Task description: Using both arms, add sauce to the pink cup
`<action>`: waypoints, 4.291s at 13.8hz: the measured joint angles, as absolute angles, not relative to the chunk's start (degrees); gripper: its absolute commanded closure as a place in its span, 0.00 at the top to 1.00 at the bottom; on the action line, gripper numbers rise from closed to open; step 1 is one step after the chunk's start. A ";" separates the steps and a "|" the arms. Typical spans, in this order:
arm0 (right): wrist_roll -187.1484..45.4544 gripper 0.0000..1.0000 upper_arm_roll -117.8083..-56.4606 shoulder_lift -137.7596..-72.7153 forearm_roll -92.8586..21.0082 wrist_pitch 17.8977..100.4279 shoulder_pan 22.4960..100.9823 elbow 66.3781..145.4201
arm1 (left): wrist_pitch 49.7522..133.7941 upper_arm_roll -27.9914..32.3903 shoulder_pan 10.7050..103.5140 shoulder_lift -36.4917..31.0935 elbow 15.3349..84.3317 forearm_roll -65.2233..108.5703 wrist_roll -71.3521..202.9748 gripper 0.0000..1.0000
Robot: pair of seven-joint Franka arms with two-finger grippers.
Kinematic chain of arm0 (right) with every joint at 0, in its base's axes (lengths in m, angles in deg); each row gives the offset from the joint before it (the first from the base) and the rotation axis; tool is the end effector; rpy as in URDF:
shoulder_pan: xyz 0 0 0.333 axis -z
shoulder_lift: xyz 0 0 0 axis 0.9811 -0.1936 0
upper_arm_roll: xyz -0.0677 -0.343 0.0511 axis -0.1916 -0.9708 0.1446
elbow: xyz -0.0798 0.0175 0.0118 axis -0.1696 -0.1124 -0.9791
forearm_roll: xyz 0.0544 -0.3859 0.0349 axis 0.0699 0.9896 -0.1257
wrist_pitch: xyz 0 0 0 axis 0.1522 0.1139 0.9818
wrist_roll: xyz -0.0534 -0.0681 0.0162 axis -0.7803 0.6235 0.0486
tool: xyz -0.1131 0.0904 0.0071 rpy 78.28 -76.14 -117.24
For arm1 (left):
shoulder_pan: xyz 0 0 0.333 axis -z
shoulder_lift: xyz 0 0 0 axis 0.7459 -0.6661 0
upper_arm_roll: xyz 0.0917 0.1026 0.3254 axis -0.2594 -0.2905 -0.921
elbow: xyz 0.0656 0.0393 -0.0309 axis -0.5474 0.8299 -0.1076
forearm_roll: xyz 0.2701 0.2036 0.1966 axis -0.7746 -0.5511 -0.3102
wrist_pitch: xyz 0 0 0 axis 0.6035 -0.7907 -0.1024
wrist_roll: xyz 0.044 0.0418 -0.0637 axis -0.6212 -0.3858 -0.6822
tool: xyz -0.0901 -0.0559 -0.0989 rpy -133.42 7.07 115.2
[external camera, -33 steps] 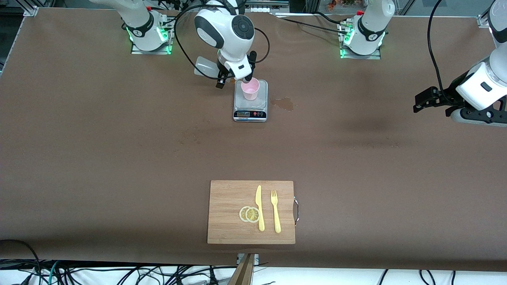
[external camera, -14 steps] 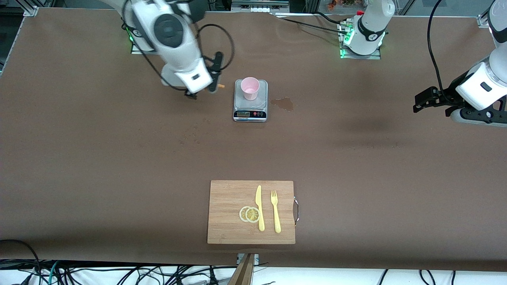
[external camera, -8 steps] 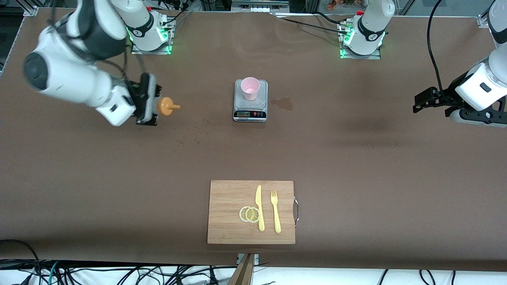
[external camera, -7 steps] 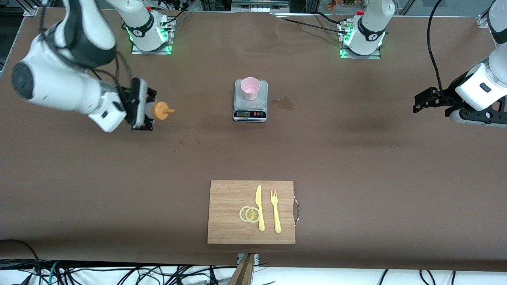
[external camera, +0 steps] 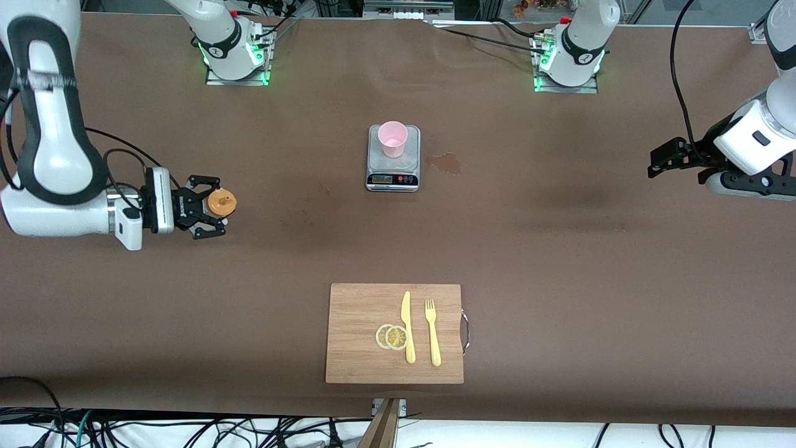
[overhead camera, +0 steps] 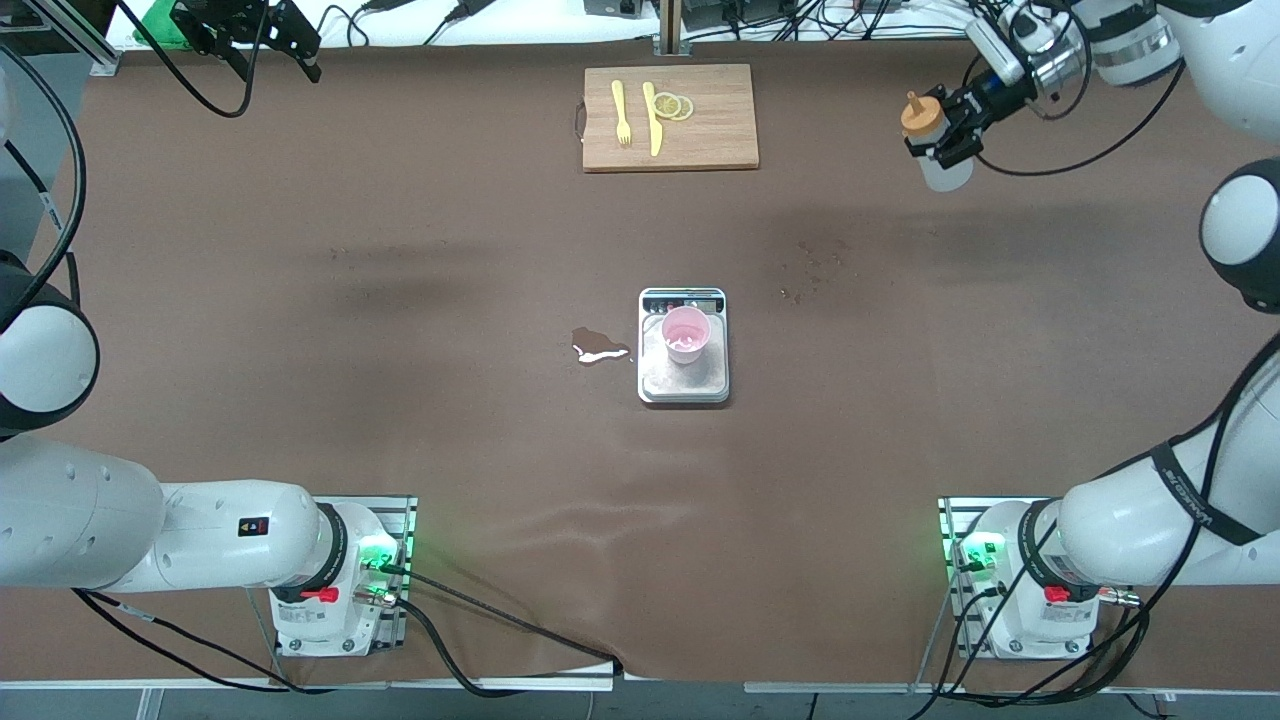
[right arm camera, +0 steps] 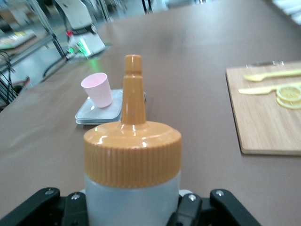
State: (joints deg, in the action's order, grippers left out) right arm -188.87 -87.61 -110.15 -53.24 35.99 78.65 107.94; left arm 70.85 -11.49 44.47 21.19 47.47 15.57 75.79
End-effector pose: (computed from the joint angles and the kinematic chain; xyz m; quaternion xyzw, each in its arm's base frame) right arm 0.6171 0.0595 0.2987 -0.5837 -0.6461 -0.2432 0.4275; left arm 0.5641 -0.0140 0.5569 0.9987 -0.0344 -0.0249 0.0268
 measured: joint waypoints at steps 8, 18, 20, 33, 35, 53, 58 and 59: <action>-212.62 0.02 -87.40 -124.13 -70.00 29.03 79.89 110.41 | 70.85 -11.48 44.47 21.18 47.47 15.57 75.79 1.00; -220.97 1.00 -87.06 -124.52 -74.55 28.00 78.71 117.18 | 70.85 -11.46 44.47 21.17 47.47 15.57 75.79 1.00; -220.97 1.00 -87.48 -124.50 -74.55 27.77 79.12 117.12 | 70.85 -11.46 44.47 21.17 47.47 15.57 75.79 1.00; -185.45 1.00 -97.65 -101.13 -34.89 31.67 80.86 106.69 | 70.85 -11.46 44.47 21.16 47.46 15.57 75.79 1.00; -171.35 1.00 -97.52 -94.02 -26.65 34.28 78.28 106.89 | 70.85 -11.46 44.47 21.15 47.46 15.57 75.79 1.00; -89.05 1.00 -91.79 -76.00 1.86 40.07 67.36 108.42 | 70.85 -11.46 44.47 21.15 47.46 15.57 75.79 1.00; -76.48 1.00 -89.47 -76.29 1.91 32.20 67.47 101.40 | 70.85 -11.46 44.47 21.15 47.46 15.57 75.79 1.00; -76.31 1.00 -89.48 -76.48 1.94 31.74 67.67 100.79 | 70.85 -11.46 44.47 21.15 47.46 15.57 75.79 1.00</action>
